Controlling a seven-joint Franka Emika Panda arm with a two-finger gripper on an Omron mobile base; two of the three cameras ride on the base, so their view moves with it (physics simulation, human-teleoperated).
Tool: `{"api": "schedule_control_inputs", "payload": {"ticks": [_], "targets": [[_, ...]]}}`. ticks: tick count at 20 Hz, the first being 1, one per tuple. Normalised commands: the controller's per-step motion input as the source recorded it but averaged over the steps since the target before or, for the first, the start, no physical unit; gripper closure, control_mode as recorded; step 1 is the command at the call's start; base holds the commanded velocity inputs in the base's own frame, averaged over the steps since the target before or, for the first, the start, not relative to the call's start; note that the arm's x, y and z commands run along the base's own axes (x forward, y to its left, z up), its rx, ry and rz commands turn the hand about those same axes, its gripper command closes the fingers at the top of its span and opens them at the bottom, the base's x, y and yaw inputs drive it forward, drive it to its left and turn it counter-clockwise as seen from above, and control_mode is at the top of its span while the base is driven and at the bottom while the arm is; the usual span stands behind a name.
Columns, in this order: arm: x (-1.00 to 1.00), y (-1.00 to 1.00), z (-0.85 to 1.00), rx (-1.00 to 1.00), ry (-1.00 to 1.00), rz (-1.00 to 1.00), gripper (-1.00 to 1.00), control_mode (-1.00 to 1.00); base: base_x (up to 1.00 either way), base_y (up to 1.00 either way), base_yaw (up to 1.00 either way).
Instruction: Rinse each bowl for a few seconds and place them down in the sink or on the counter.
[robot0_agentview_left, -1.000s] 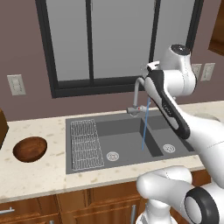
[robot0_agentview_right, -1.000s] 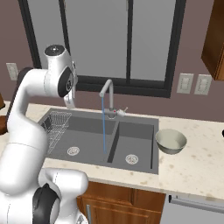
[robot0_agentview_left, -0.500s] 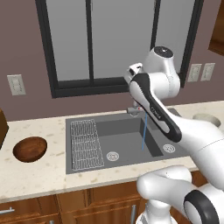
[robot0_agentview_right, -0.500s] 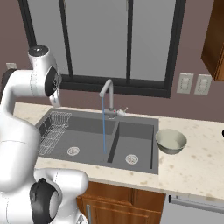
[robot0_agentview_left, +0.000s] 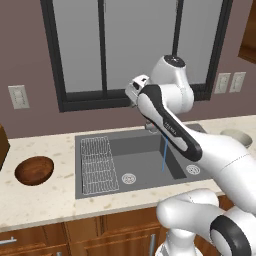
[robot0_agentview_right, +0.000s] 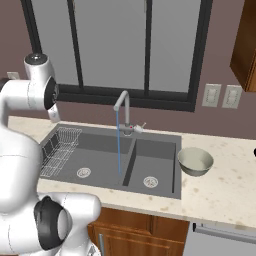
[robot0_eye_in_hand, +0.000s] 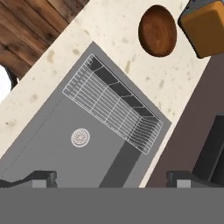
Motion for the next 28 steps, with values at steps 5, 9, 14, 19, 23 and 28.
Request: {"api": "schedule_control_inputs", "payload": {"ticks": [5,9,14,19,23,28], "targets": [[0.0,0.3,-0.09,0.0,0.01,0.26,-1.0,-1.0,0.0,0.0,0.0],[0.0,0.36,-0.06,-0.02,0.0,0.22,-1.0,-1.0,0.0,0.0,0.0],[0.01,0.48,-0.02,-0.09,0.0,0.11,-1.0,-1.0,0.0,0.0,0.0],[0.01,0.46,-0.06,-0.07,0.01,0.07,-1.0,-1.0,0.0,0.0,0.0],[0.0,0.4,-0.2,-0.02,0.04,0.07,-1.0,-1.0,0.0,0.0,0.0],[0.0,0.32,-0.2,-0.01,0.03,0.09,-1.0,-1.0,0.0,0.0,0.0]]}}
